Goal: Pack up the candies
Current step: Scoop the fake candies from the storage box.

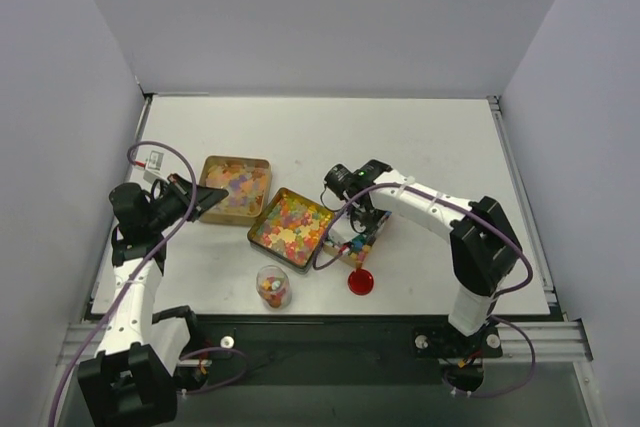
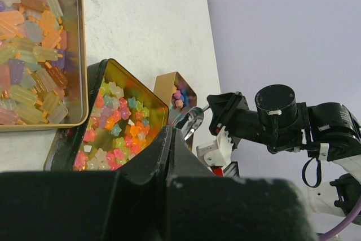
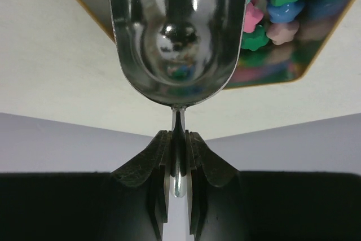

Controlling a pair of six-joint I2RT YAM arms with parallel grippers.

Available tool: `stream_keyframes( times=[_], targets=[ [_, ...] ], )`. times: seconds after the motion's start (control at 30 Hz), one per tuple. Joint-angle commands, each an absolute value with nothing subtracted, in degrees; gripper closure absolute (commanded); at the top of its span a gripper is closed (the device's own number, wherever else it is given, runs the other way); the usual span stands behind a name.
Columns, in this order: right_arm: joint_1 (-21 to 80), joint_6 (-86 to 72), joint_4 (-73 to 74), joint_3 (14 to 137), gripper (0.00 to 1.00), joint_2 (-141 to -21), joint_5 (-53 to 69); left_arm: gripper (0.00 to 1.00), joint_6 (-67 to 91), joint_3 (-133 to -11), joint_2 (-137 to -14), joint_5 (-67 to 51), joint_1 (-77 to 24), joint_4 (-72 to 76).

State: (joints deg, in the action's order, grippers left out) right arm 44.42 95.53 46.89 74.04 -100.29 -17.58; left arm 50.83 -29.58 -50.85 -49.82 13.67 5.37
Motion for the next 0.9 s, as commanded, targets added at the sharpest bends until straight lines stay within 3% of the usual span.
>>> stream_keyframes(
  times=[0.0, 0.2, 0.6, 0.87],
  targets=[
    [44.03, 84.47, 54.67, 75.94, 1.00, -101.69, -11.79, 0.97, 50.63, -30.67, -51.76, -49.48, 14.33, 7.21],
    [43.86, 79.02, 54.49, 74.97, 1.00, -101.60, -8.18, 0.97, 50.45, -31.38, -53.08, -49.39, 14.68, 7.29],
    [44.91, 63.64, 62.14, 88.68, 1.00, -109.07, -9.05, 0.97, 50.10, -31.55, -53.96, -48.34, 15.73, 7.82],
    [47.98, 63.98, 59.60, 82.81, 1.00, -105.30, -9.84, 0.97, 50.54, -31.64, -54.67, -48.25, 16.35, 8.79]
  ],
)
